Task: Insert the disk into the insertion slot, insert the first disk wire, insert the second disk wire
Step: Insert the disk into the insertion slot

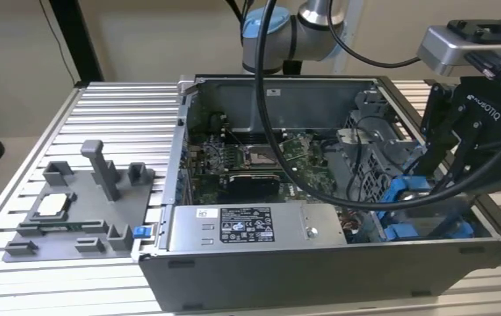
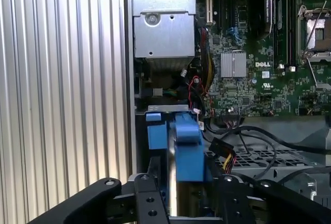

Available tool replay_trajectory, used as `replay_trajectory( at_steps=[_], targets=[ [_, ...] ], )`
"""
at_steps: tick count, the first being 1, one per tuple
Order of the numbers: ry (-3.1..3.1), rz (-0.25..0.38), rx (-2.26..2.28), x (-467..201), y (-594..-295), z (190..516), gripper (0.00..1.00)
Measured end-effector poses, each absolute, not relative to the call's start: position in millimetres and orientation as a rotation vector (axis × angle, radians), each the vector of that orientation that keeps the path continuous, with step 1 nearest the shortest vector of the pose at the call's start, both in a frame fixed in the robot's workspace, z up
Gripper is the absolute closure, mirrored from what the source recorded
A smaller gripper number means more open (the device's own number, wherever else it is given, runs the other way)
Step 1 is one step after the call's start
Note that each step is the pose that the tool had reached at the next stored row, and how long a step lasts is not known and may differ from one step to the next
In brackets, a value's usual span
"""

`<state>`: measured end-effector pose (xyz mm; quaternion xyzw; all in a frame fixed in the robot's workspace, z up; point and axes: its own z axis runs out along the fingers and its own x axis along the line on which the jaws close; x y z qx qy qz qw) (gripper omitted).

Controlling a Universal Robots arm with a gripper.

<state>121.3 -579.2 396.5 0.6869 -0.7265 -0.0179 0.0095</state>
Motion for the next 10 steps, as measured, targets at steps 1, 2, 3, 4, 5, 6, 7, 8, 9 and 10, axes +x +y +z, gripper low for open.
replay_trajectory(
  at_steps=[1, 2, 3, 4, 5, 6, 7, 8, 9, 10],
  targets=[
    [-2.269, -0.056, 2.145, 121.4, -579.2, 396.4, 0.0],
    [-2.268, -0.056, 2.145, 121.4, -579.2, 396.5, 0.0],
    [-2.269, -0.056, 2.145, 121.4, -579.2, 396.4, 0.0],
    [-2.269, -0.056, 2.145, 121.4, -579.2, 396.4, 0.0],
    [-2.269, -0.056, 2.145, 121.3, -579.2, 396.4, 0.0],
    [-2.269, -0.057, 2.145, 121.3, -579.2, 396.4, 0.0],
    [-2.269, -0.057, 2.145, 121.5, -579.1, 396.2, 0.0],
    [-2.269, -0.058, 2.146, 122.0, -578.9, 396.1, 0.0],
    [-2.27, -0.059, 2.146, 122.9, -578.6, 395.9, 0.0],
    [-2.27, -0.06, 2.147, 123.9, -578.1, 395.6, 0.0]
  ],
)
